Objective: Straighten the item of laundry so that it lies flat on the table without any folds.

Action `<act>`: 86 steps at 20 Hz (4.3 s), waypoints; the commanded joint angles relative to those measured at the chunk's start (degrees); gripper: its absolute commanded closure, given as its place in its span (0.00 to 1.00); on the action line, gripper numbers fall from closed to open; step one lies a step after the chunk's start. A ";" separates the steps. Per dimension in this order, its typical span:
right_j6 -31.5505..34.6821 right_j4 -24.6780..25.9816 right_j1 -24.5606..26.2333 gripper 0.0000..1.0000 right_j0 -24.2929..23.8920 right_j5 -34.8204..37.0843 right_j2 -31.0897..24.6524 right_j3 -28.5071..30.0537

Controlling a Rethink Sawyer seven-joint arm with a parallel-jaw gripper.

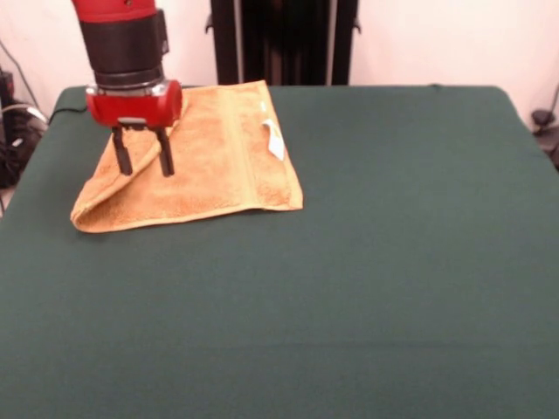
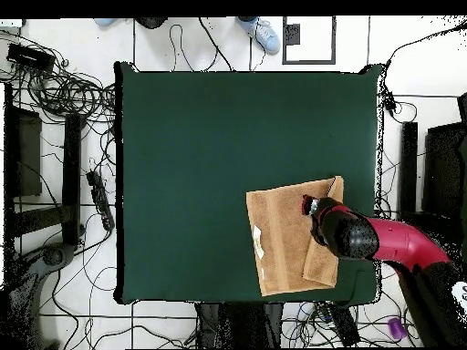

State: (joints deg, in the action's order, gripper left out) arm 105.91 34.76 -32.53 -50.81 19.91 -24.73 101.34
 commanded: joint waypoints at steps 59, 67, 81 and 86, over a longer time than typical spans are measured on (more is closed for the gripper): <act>-9.07 13.22 4.48 0.00 1.09 -1.33 -5.88 -8.67; -7.89 13.70 4.42 0.00 0.91 -1.39 -6.53 -8.37; -6.91 12.62 5.53 1.00 -0.49 -0.54 -7.66 -8.37; -3.97 13.19 4.87 1.00 1.17 -1.64 -5.63 -8.63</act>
State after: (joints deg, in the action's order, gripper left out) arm 105.91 46.58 -28.42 -52.73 18.90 -26.07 94.89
